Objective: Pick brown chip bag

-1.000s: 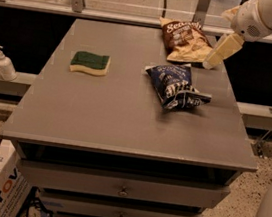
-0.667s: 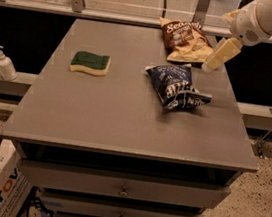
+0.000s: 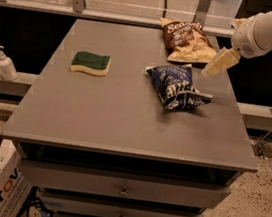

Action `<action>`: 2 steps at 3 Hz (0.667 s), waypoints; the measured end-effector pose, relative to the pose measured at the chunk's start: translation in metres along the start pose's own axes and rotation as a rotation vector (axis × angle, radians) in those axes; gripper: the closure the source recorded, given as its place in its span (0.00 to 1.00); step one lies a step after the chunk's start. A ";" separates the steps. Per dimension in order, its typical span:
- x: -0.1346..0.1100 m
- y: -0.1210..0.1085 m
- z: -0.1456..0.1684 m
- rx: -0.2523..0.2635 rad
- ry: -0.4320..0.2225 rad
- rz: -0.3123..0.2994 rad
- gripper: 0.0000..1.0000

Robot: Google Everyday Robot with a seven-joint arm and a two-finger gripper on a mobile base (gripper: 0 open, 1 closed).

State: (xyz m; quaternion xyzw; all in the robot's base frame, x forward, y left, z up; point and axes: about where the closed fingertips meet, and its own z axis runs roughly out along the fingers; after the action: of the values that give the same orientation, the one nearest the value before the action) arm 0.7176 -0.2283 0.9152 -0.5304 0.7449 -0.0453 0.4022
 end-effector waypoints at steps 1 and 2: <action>0.012 -0.023 0.013 0.083 0.001 0.059 0.00; 0.025 -0.049 0.027 0.147 -0.001 0.140 0.00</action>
Offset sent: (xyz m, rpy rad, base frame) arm 0.0841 -0.0587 -0.0080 0.1392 -0.1084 -0.2979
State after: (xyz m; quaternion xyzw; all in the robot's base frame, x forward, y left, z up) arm 0.7691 -0.2600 0.9073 -0.4460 0.7746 -0.0714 0.4428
